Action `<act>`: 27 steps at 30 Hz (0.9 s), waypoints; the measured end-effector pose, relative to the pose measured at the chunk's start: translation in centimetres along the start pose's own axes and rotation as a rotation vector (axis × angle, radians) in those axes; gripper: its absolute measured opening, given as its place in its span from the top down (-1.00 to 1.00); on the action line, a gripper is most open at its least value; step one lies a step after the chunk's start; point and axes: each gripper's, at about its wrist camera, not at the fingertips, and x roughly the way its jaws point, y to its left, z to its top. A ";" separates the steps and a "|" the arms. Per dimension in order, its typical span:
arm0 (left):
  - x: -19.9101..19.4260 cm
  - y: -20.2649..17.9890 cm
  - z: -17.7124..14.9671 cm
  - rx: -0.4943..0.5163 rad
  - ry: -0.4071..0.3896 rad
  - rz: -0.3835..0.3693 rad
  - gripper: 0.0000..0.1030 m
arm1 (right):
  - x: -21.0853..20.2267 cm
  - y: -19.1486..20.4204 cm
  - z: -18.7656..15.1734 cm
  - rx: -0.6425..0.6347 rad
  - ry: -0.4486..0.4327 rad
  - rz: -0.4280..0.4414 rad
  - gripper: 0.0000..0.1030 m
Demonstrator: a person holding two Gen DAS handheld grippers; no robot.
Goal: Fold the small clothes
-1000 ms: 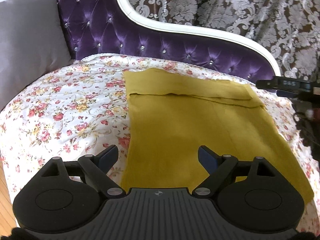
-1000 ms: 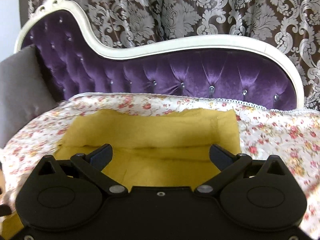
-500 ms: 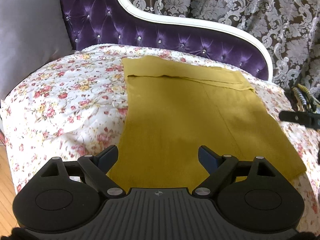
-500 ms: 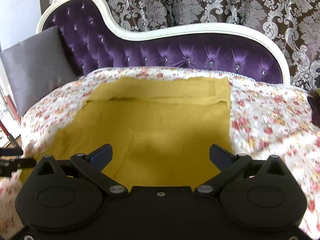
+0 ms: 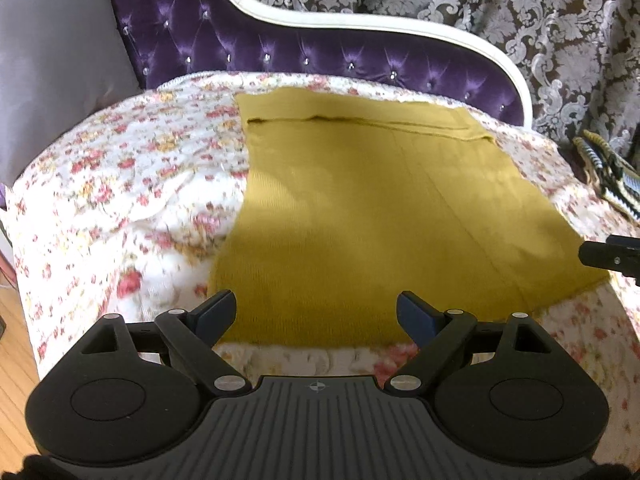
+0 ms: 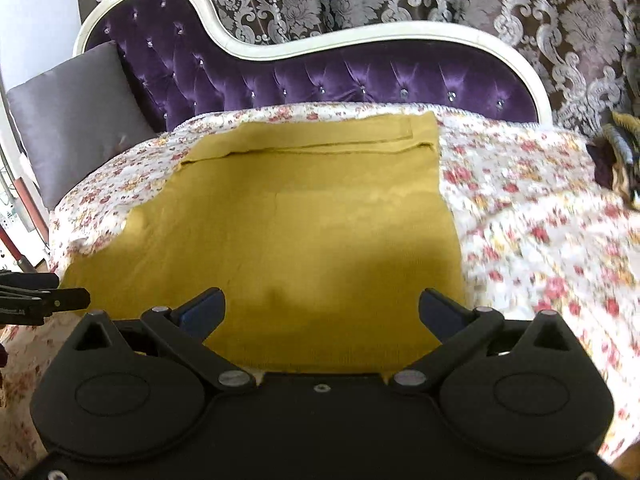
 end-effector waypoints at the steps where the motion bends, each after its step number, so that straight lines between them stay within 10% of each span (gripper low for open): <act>1: 0.1 0.1 -0.2 -0.004 0.005 0.000 -0.70 | -0.1 -0.1 -0.3 0.006 0.001 -0.002 -1.00; 27: 2.1 1.8 0.0 -0.027 0.028 0.019 -0.91 | 1.1 -7.7 -2.8 0.348 0.078 -0.052 -1.00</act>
